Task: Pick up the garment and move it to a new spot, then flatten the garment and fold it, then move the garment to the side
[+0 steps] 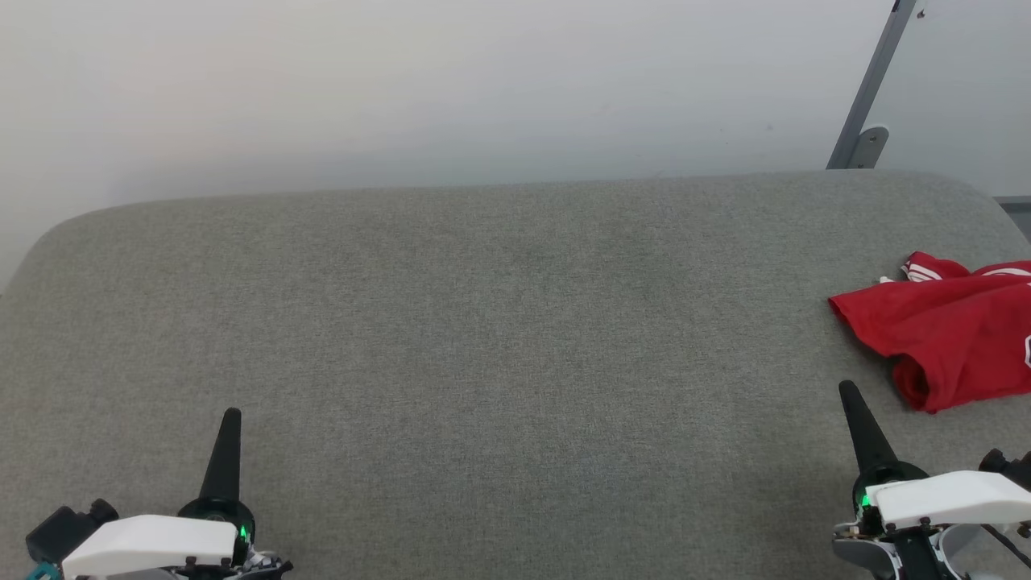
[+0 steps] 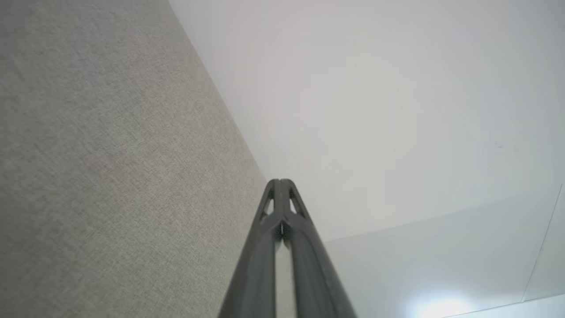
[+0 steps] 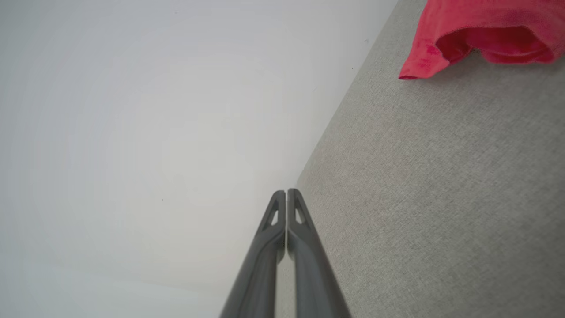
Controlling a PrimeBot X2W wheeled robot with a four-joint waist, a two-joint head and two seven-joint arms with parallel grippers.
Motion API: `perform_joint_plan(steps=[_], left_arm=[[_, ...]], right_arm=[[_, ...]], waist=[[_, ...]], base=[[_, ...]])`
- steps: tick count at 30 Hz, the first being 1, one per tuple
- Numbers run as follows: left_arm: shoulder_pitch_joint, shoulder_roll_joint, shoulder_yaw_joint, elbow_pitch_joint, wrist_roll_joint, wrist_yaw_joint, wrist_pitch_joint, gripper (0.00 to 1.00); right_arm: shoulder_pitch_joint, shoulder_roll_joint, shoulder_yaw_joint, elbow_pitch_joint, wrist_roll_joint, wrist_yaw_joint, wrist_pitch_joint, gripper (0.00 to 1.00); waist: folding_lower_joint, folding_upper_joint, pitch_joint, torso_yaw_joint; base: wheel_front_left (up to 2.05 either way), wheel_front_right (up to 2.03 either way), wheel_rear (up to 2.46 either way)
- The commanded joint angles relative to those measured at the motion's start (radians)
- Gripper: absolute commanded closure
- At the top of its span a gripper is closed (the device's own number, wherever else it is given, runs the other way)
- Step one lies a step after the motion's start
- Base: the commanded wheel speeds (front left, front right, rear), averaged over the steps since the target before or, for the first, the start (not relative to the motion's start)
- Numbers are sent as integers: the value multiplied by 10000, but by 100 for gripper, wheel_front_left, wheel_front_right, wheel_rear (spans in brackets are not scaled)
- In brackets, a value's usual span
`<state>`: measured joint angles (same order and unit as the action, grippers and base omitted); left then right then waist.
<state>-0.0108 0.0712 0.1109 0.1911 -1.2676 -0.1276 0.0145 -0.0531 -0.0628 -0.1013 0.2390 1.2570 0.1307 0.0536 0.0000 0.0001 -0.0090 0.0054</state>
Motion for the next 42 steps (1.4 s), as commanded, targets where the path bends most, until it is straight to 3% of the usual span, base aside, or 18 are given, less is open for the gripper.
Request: perform_joint_plan(steps=[1, 42], left_arm=[[-213, 36, -6, -10, -299, -35, 56, 100], [-954, -165, -17, 509, -3215, -52, 903, 100]], right_arm=[[-227, 22, -36, -25, 232, 0, 60, 100], [-579, 130, -139, 60, 3270, 0, 576, 100]], waist=[[0, -1, 3, -1], [0, -1, 107, -47]], base=[[0, 0, 0], [0, 0, 0]])
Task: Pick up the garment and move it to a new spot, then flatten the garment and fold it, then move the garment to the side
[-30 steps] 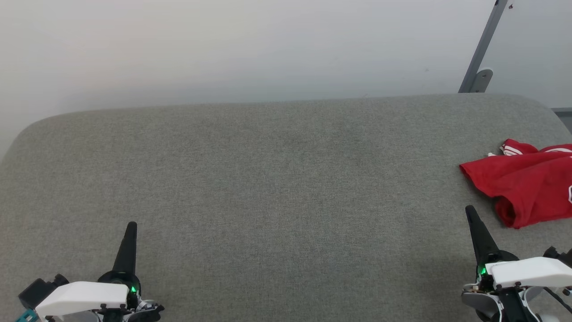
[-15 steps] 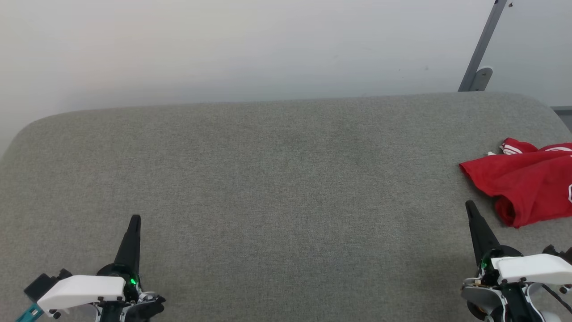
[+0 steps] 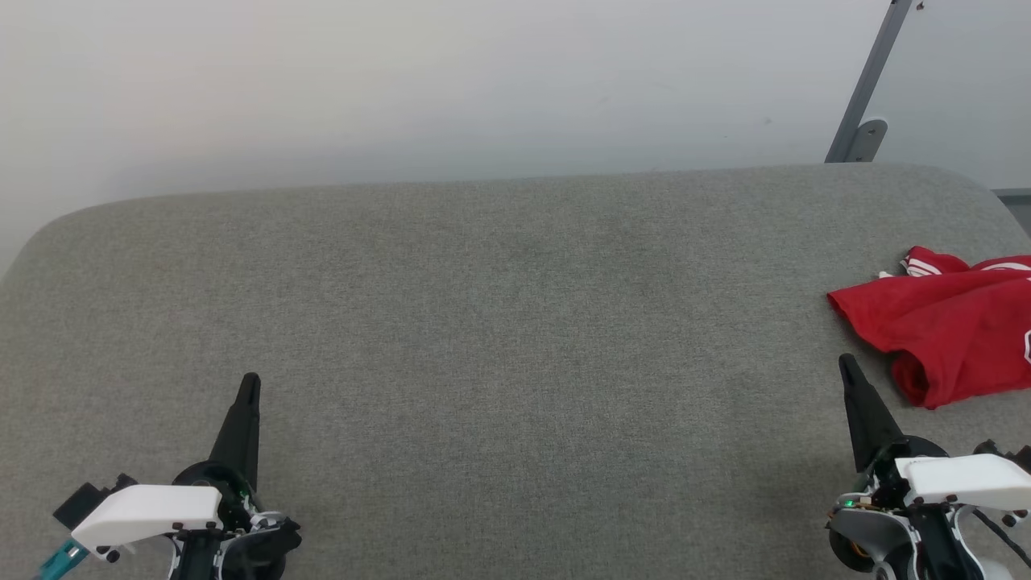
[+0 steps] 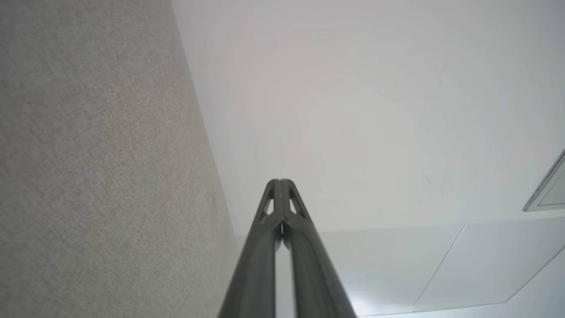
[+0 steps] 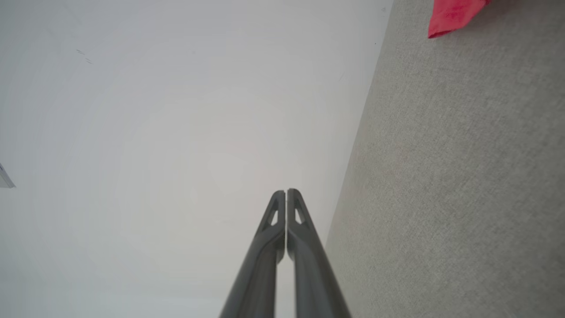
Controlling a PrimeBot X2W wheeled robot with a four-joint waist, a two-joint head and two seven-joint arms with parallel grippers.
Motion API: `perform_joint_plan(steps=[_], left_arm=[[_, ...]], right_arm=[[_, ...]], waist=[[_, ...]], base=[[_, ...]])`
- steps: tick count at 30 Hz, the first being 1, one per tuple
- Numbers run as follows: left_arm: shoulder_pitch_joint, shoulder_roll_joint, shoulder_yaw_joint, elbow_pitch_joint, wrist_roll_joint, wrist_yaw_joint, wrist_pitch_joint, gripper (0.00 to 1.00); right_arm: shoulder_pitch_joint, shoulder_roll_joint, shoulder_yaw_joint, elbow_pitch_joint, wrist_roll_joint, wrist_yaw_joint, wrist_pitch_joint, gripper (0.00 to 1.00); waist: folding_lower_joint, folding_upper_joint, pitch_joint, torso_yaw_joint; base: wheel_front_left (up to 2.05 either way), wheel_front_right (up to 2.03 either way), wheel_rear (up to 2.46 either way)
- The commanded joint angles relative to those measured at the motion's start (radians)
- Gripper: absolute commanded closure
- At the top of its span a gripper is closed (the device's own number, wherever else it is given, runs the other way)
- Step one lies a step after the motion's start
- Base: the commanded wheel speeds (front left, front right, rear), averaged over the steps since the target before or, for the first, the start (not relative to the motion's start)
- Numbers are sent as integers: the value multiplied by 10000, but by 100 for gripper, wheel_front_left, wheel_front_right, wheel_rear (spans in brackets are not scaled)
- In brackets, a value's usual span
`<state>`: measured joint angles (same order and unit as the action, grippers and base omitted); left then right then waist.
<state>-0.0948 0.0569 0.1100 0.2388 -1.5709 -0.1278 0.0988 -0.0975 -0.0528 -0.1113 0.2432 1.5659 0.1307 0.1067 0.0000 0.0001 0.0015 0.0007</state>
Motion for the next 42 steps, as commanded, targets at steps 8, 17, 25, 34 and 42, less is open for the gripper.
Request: perform_joint_plan(steps=[8, 17, 25, 34, 42], left_arm=[[-208, -38, -5, 81, -463, -53, 153, 100], [-209, -43, 4, 80, -453, -53, 160, 100], [-210, -48, 10, 80, -445, -53, 166, 100], [-211, -51, 14, 80, -440, -53, 171, 100], [-212, -53, 21, 80, -434, -53, 161, 100]], right_arm=[[-140, 38, -47, 29, 485, 0, 94, 100], [-139, 38, -44, 27, 486, 0, 94, 100], [-139, 36, -43, 27, 486, 0, 93, 100], [-139, 36, -43, 27, 487, 0, 92, 100], [-139, 36, -42, 27, 487, 0, 92, 100]], waist=[[0, -1, 16, -7], [0, -1, 16, -7], [0, -1, 16, -7], [0, -1, 16, -7], [0, -1, 16, -7]], base=[[0, 0, 0], [0, 0, 0], [0, 0, 0], [0, 0, 0], [0, 0, 0]])
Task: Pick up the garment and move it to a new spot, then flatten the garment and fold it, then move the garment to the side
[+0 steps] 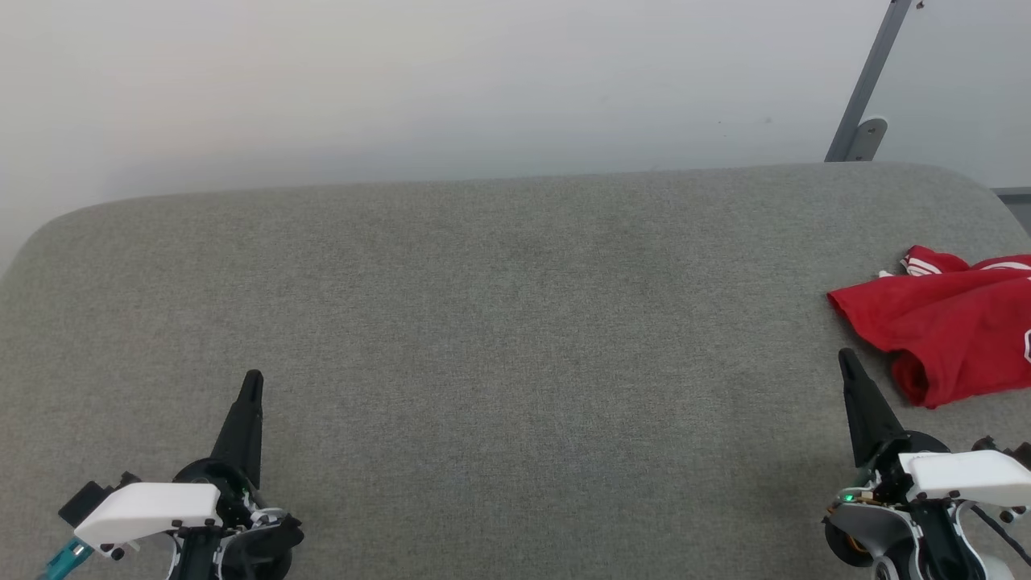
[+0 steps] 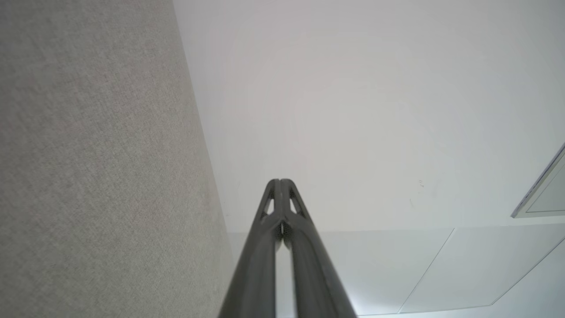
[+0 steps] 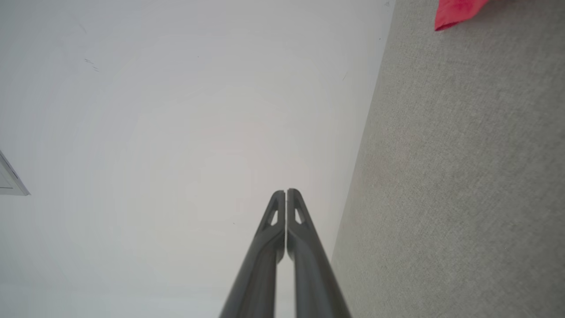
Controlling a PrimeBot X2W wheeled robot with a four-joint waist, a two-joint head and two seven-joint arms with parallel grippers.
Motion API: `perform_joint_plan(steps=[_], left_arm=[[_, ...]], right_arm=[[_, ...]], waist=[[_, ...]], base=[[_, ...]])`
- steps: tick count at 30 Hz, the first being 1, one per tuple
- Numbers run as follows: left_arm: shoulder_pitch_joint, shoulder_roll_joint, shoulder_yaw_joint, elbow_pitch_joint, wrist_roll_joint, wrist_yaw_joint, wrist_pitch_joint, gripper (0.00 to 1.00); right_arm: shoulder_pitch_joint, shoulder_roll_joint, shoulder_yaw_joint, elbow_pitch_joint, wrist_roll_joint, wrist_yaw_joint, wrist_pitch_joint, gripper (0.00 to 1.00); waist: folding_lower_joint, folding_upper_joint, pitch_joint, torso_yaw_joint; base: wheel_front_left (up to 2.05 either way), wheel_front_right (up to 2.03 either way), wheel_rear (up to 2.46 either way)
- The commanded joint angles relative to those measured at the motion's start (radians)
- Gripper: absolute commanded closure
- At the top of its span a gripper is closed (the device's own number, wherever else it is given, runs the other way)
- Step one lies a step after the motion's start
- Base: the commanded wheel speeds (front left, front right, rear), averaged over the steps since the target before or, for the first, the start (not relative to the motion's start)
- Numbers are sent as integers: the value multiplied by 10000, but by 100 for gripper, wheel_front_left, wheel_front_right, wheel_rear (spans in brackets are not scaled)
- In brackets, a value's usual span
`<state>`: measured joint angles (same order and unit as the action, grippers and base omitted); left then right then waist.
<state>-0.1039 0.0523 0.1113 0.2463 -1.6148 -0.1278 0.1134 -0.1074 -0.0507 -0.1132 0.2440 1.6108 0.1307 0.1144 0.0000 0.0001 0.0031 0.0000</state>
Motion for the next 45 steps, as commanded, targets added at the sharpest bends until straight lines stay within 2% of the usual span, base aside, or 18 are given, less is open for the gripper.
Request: perform_joint_plan(steps=[1, 45], left_arm=[[-121, -7, 9, 5, 6, -53, 16, 100], [-124, -15, 26, 5, 28, -54, 33, 100]], right_arm=[[-39, 15, -23, 20, 39, 0, 15, 100], [-39, 15, -20, 20, 41, 0, 13, 100]], waist=[[0, -1, 0, 0], [0, -1, 0, 0]], base=[[0, 0, 0], [0, 0, 0]])
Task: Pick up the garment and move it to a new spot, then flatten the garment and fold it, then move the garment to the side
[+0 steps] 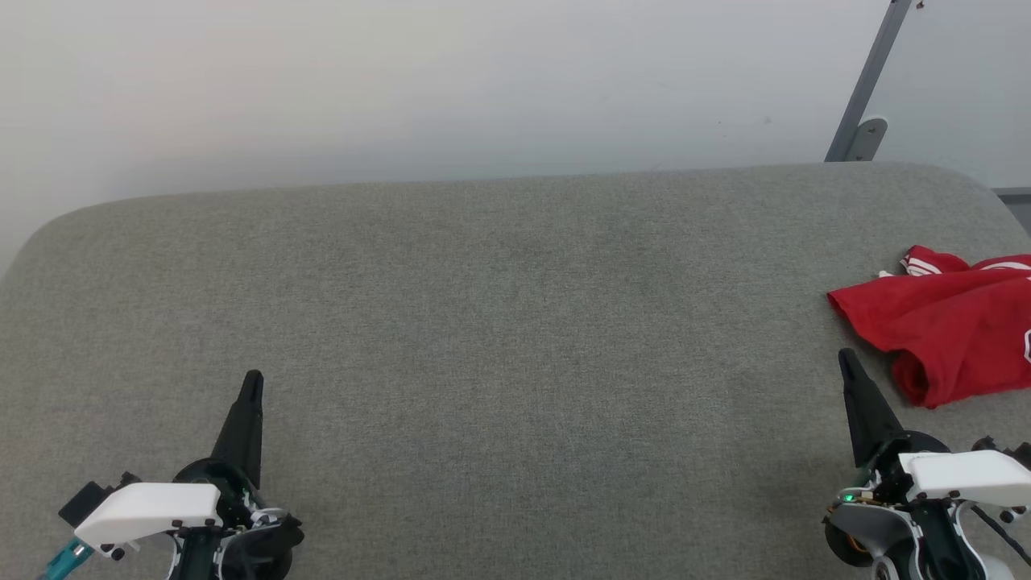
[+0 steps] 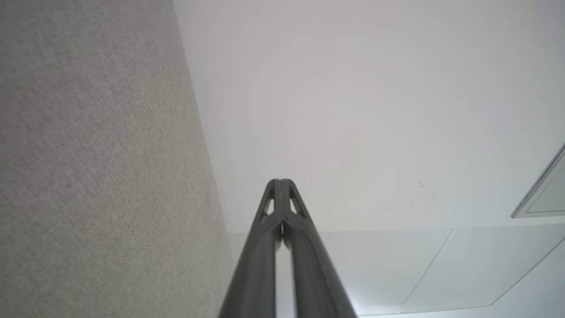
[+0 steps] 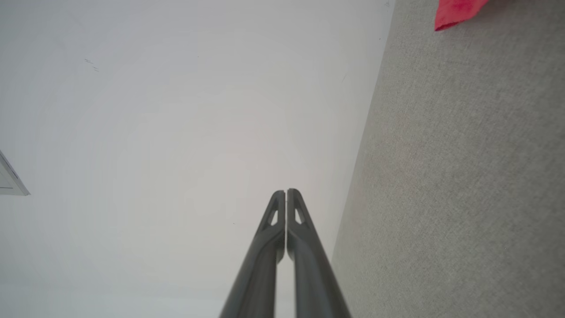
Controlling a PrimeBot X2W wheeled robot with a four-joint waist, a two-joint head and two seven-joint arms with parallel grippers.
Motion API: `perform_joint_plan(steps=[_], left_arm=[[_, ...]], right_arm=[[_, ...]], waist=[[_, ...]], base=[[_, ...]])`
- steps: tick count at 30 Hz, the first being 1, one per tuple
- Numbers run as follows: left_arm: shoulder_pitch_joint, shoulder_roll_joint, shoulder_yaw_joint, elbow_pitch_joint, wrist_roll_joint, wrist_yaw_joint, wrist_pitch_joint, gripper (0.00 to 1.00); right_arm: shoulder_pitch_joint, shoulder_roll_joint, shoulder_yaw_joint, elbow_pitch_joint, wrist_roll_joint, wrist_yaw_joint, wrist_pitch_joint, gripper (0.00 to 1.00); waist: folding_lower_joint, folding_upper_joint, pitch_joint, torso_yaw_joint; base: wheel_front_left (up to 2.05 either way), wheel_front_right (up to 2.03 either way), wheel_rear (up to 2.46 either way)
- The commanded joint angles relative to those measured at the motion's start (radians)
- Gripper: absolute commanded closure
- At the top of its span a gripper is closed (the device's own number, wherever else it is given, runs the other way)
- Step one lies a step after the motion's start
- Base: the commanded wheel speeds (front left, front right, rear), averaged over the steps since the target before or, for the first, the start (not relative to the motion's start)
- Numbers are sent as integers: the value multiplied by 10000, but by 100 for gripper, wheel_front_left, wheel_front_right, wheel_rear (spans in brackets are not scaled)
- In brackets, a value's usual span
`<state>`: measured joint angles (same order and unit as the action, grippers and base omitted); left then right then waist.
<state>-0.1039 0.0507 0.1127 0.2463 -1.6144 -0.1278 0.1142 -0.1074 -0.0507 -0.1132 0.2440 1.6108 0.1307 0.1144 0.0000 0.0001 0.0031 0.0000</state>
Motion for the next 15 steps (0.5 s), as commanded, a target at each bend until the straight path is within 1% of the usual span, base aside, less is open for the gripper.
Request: perform_joint_plan(steps=[1, 15], left_arm=[[-124, 0, 13, 5, 24, -54, 26, 100], [-124, 0, 17, 5, 27, -54, 30, 100]], right_arm=[[-39, 15, -20, 20, 41, 0, 13, 100], [-39, 15, -19, 20, 41, 0, 12, 100]], waist=[[0, -1, 0, 0], [0, -1, 0, 0]], base=[[0, 0, 0], [0, 0, 0]])
